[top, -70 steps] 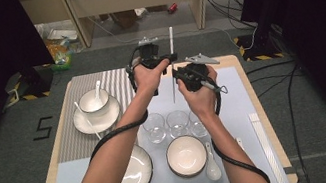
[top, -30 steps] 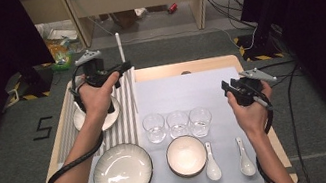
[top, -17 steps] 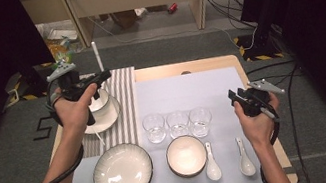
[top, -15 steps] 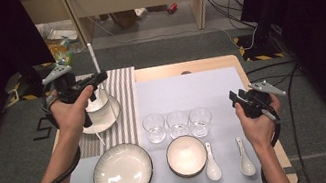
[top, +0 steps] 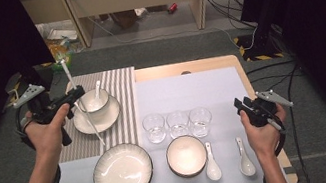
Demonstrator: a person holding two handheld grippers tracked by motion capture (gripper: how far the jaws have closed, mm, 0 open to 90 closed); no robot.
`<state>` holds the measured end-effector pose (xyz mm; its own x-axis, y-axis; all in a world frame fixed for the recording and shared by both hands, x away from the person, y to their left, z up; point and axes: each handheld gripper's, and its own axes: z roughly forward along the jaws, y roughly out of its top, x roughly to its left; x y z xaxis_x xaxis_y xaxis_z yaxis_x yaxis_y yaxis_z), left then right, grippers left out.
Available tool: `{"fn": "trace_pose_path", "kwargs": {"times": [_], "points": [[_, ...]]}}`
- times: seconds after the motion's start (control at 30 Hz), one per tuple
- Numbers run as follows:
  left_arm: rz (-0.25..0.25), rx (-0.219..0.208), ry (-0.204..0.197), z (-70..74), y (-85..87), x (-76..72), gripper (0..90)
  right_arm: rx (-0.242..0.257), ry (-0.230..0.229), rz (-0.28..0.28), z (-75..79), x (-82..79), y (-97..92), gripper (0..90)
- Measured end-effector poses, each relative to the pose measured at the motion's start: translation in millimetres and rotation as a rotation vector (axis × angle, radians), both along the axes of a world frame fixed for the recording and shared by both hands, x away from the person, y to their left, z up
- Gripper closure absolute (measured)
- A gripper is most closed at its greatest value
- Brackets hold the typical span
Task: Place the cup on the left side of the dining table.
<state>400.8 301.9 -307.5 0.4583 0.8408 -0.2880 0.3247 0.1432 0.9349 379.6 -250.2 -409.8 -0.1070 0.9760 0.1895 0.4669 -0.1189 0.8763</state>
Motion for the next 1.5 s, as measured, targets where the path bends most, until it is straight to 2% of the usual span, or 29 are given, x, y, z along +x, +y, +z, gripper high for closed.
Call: {"fn": "trace_pose_path", "kwargs": {"times": [0.2,0.33,0.57,0.7,0.77,0.87,0.97,1.0,1.3,1.37,1.43,1.47,1.5], "points": [[0.026,-0.017,0.022,-12.5,18.5,-13.1,83.7,0.004,-0.003,-0.005,-0.7,-1.4,-1.5,61.1],[0.049,-0.009,0.034,-19.5,28.9,-19.8,83.7,0.008,-0.002,-0.004,-0.8,-1.6,-1.6,61.1],[0.082,0.001,0.062,-34.1,39.5,-21.6,83.7,0.011,0.003,-0.01,-0.9,-2.4,-1.9,61.2],[0.12,0.033,0.117,-51.1,47.9,-12.4,83.7,0.006,0.007,-0.009,-1.6,-2.9,-3.0,61.1],[0.127,0.041,0.127,-54.1,48.8,-10.3,83.7,0.002,0.003,-0.008,-2.3,-2.6,-3.7,61.1],[0.158,0.062,0.18,-70.3,53.1,2.1,83.7,0.007,0.008,-0.012,-2.7,-2.9,-4.0,61.1],[0.165,0.061,0.202,-76.4,54.6,7.2,83.7,0.01,0.005,-0.011,-2.4,-3.0,-4.2,61.1],[0.173,0.063,0.222,-81.8,55.8,11.9,83.7,0.011,0.003,-0.012,-2.2,-2.9,-4.4,61.1],[0.213,0.072,0.29,-97.8,56.8,31.5,83.6,0.005,0.009,-0.012,-2.7,-2.6,-4.2,61.1],[0.236,0.081,0.304,-101.0,55.7,36.3,83.7,0.005,0.008,-0.011,-2.8,-2.4,-3.9,61.1],[0.251,0.065,0.339,-103.8,53.8,40.2,83.7,0.005,0.009,-0.01,-3.3,-2.3,-3.7,61.1],[0.257,0.073,0.328,-105.8,54.0,43.2,83.6,0.005,0.009,-0.011,-3.6,-2.4,-3.5,61.2],[0.263,0.072,0.34,-107.9,53.6,46.3,83.6,0.009,0.01,-0.012,-3.7,-2.5,-3.1,61.2]]}}
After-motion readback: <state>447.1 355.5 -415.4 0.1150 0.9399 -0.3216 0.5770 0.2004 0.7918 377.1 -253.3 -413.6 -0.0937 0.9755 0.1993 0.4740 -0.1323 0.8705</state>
